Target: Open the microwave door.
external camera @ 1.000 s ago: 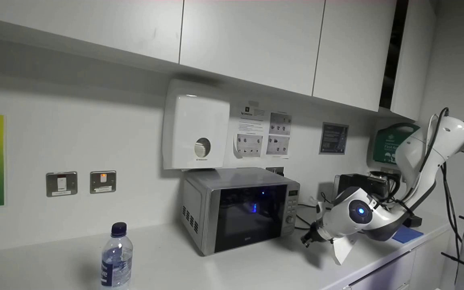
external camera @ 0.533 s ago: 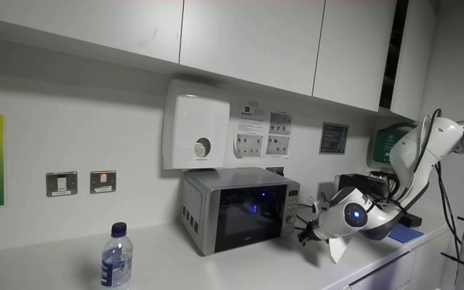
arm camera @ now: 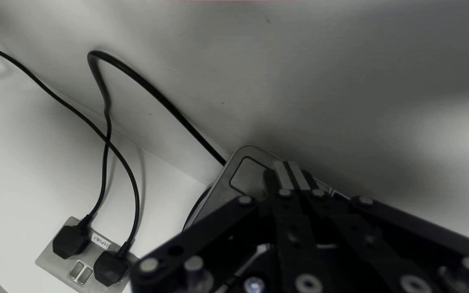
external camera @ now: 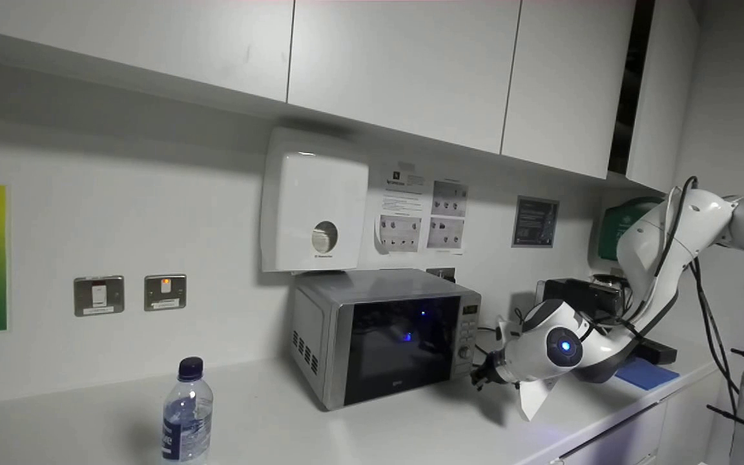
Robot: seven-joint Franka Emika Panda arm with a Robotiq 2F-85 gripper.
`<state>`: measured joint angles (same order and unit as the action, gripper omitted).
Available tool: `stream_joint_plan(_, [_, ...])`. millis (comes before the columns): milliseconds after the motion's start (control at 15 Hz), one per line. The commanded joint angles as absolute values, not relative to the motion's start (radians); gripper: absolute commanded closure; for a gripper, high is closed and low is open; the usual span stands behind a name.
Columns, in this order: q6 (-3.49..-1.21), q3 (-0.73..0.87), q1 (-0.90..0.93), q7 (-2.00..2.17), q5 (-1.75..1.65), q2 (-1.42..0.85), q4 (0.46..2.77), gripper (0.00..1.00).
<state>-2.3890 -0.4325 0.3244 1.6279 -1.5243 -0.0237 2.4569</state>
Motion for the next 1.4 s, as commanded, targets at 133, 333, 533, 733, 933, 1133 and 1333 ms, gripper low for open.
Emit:
stream_joint_plan(133, [-2.363, -0.408, 0.344, 1.684, -1.582, -0.061, 2.425, 1.00])
stream_joint_plan(333, [-2.360, -0.403, 0.344, 1.679, -1.591, -0.081, 2.414, 1.00])
stream_joint_plan(533, [-2.358, -0.399, 0.344, 1.672, -1.604, -0.101, 2.400, 1.00])
stream_joint_plan(733, [-2.354, -0.396, 0.344, 1.667, -1.620, -0.119, 2.384, 1.00])
stream_joint_plan(933, [-2.349, -0.394, 0.343, 1.662, -1.637, -0.131, 2.367, 1.00])
stream_joint_plan(1133, [-2.333, -0.392, 0.344, 1.648, -1.642, -0.145, 2.353, 1.00])
stream_joint_plan(1333, [-2.297, -0.393, 0.347, 1.619, -1.638, -0.155, 2.344, 1.00])
